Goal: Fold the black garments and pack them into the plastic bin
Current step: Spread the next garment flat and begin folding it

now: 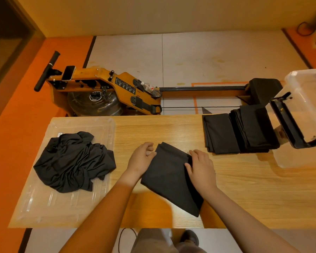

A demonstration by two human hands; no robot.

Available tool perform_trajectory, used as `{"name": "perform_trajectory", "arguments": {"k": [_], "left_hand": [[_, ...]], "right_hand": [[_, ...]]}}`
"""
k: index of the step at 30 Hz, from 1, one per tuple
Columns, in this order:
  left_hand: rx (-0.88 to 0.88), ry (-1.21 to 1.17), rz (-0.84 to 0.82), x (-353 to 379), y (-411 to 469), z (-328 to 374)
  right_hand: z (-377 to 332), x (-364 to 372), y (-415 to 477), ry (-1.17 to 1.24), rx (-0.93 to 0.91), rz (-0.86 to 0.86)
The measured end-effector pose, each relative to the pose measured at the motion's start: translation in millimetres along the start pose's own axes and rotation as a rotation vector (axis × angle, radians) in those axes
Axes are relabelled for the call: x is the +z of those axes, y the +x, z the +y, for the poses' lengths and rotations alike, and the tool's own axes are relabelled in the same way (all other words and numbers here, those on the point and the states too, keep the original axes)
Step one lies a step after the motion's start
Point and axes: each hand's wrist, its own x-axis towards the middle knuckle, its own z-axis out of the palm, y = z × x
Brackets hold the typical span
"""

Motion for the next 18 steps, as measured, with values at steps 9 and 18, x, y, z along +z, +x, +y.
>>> {"name": "perform_trajectory", "arguments": {"k": [9,18], "left_hand": [[0.055,-0.058,-0.133,10,39,19],[0.114,-0.292,-0.389,-34,19,25]], "right_hand": [[-16,-2,22,0.126,-0.044,-0.029],[-27,-8,48,0.298,-0.186,-0.266]]}}
